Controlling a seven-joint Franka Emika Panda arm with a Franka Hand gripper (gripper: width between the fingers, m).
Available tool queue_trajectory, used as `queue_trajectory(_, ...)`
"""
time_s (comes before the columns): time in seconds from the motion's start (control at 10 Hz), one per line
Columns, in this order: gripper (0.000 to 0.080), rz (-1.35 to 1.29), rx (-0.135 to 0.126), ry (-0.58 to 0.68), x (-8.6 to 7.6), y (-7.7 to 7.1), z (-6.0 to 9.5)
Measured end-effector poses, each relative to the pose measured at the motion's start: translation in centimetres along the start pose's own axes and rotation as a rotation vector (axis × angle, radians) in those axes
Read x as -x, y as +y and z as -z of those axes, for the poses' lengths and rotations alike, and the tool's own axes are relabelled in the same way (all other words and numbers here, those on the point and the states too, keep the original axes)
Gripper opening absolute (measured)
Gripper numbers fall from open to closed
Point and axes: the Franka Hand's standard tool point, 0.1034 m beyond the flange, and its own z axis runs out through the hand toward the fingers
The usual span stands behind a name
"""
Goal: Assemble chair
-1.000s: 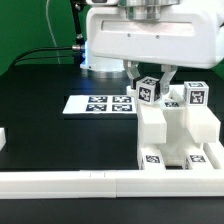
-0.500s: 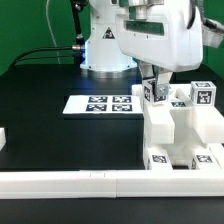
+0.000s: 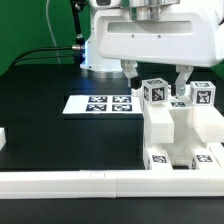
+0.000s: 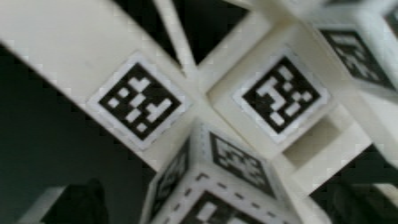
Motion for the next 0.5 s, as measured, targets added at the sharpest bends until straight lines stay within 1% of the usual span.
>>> queue_trajectory(0.1,0.0646,0.072,0.002,0.001,-0.08,0.09,0.01)
queue_trajectory(0.2,0.0646,0.134,0.003,0.001,-0.11,0.13,0.00)
queue_trajectory(0.3,0.0649,0.260,0.012,0.006,-0.16,0.19,0.01)
queue_trajectory(0.4,0.0649,0.366,0.016,0.007,-0.14,0.16,0.00)
queue_trajectory(0.5,0.0649,0.335,0.015,0.007,-0.14,0.17,-0.01)
